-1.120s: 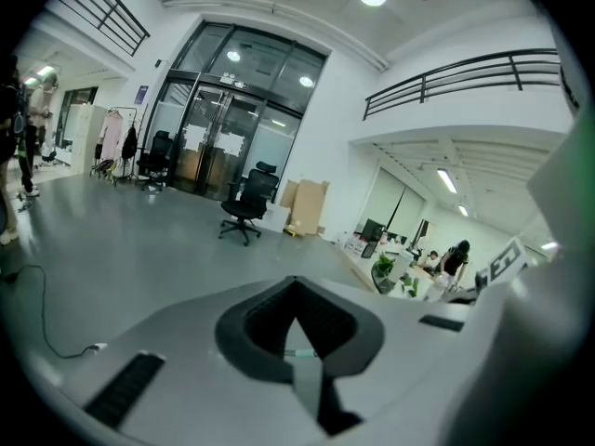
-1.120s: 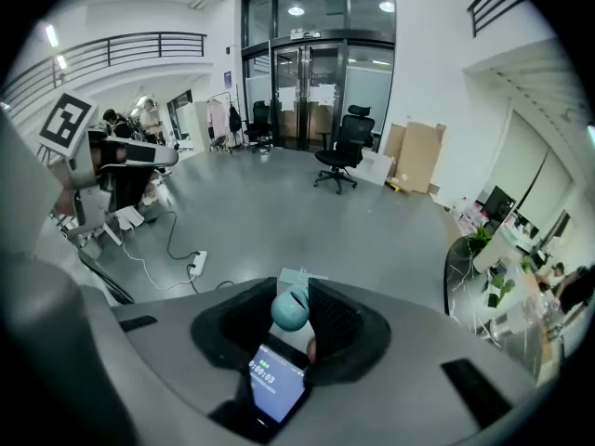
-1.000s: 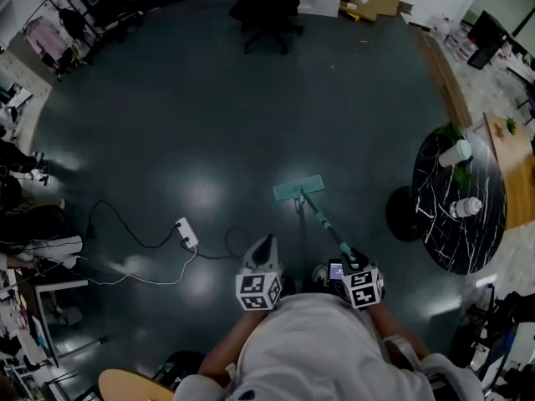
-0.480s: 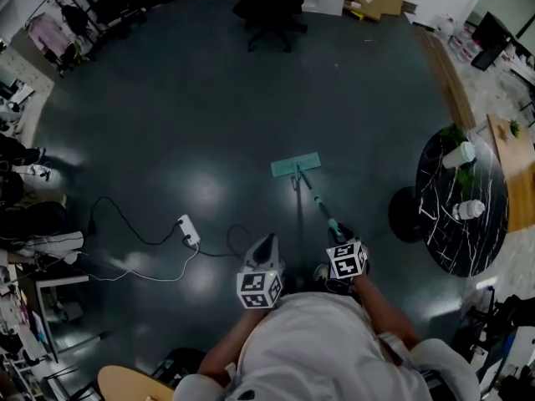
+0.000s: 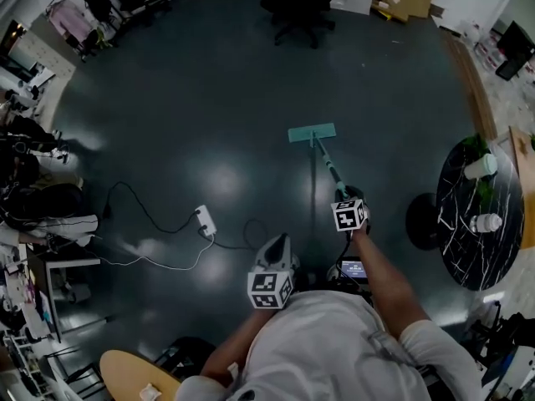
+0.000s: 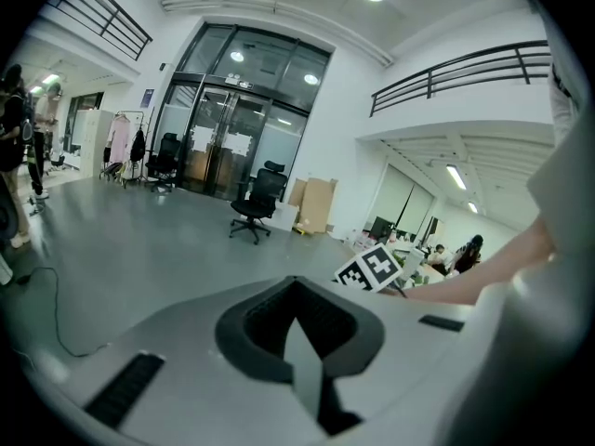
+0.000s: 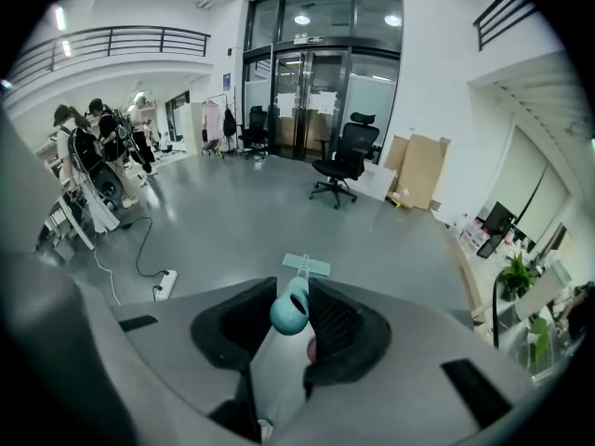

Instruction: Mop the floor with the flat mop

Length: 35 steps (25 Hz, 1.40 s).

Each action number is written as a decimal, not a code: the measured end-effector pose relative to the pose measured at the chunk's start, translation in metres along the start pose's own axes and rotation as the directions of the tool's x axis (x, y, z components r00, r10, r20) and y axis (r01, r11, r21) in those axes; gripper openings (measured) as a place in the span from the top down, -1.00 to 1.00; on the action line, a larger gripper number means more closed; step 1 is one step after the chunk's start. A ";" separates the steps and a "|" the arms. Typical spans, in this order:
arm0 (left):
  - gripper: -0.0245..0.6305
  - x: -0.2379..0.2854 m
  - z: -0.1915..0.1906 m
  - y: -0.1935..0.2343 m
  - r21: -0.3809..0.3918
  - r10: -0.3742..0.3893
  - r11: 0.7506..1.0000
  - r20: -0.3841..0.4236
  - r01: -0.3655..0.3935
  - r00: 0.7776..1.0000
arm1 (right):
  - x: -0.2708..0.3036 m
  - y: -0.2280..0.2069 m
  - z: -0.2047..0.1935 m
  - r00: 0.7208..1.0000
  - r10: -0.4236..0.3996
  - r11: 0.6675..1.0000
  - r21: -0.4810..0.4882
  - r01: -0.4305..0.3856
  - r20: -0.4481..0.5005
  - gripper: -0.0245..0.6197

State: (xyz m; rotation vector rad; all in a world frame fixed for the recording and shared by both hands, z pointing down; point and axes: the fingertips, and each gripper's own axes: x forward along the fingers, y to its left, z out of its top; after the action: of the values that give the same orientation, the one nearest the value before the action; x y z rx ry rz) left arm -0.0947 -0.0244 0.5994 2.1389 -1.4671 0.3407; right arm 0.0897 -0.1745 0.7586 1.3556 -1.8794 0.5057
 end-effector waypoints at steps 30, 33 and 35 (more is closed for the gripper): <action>0.91 -0.001 0.006 -0.020 0.027 -0.044 0.999 0.047 0.043 0.998 | -0.235 0.035 -0.054 0.995 0.094 0.996 -0.003 -0.094 0.031 0.58; 0.91 -0.003 0.005 -0.026 0.033 -0.053 0.998 0.052 0.052 0.997 | -0.235 0.034 -0.055 0.995 0.089 0.996 -0.005 -0.089 0.042 0.58; 0.91 -0.003 0.003 -0.029 0.035 -0.058 0.998 0.050 0.057 0.997 | -0.233 0.033 -0.055 0.995 0.085 0.996 -0.004 -0.085 0.048 0.58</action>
State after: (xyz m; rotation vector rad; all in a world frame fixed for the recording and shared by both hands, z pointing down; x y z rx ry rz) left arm -0.0696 -0.0158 0.5873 2.2268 -1.4340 0.2941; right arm 0.1149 0.0221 0.6199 1.3015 -1.9827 0.5179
